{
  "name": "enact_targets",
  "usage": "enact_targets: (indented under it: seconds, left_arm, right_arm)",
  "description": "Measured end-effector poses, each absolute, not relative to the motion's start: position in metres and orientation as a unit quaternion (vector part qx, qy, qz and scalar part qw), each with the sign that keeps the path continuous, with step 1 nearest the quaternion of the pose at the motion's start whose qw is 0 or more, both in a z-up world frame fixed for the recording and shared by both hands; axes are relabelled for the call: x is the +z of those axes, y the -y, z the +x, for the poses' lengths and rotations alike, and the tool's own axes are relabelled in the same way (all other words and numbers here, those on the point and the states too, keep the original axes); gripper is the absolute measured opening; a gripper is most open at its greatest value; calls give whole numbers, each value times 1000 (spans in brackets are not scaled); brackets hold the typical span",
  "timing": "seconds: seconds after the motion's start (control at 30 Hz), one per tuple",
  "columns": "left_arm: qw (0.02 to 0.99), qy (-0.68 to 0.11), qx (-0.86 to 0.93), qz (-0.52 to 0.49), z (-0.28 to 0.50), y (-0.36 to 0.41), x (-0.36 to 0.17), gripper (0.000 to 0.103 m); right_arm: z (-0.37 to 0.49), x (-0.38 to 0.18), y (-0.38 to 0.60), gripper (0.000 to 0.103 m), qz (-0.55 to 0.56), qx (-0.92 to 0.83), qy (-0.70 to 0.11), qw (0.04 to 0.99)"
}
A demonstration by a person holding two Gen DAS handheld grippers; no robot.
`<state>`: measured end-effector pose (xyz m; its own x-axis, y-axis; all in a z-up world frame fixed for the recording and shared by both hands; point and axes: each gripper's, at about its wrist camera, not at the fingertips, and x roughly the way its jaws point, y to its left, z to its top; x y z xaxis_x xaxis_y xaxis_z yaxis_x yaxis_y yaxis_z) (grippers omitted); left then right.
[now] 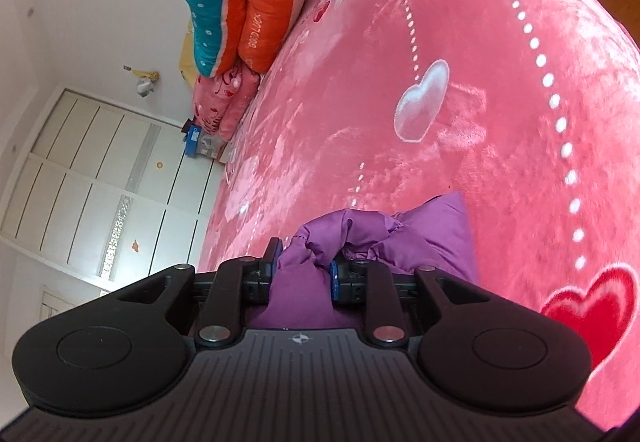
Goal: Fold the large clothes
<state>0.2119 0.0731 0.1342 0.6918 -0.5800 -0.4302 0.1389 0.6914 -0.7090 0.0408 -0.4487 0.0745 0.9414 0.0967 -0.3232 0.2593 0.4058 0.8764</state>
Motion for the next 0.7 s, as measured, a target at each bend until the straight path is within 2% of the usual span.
enact_targets:
  seconds: [0.07, 0.13, 0.17, 0.2, 0.23, 0.47, 0.57, 0.7]
  left_arm:
    - [862, -318, -212, -333, 209, -78, 147, 79]
    - [869, -302, -212, -329, 206, -82, 162, 81]
    - [875, -292, -210, -324, 205, -84, 170, 86]
    - [882, -281, -208, -317, 202, -86, 177, 89]
    - [888, -270, -205, -309, 198, -88, 184, 90]
    - [908, -243, -213, -265, 160, -104, 203, 91]
    - [914, -262, -208, -229, 134, -108, 186, 91]
    - [906, -310, -199, -209, 103, -116, 148, 91]
  right_arm:
    - [38, 80, 447, 33, 532, -52, -167, 828]
    - [41, 84, 448, 52, 528, -53, -165, 831]
    - [40, 88, 448, 78, 528, -51, -158, 833]
    - [39, 92, 448, 99, 528, -52, -150, 835]
    - [38, 96, 449, 103, 526, -56, -140, 837]
    - [3, 140, 456, 103, 485, -69, -75, 869]
    - [-26, 145, 447, 103, 461, -77, -60, 882]
    - [-75, 117, 422, 103, 437, -117, -64, 890]
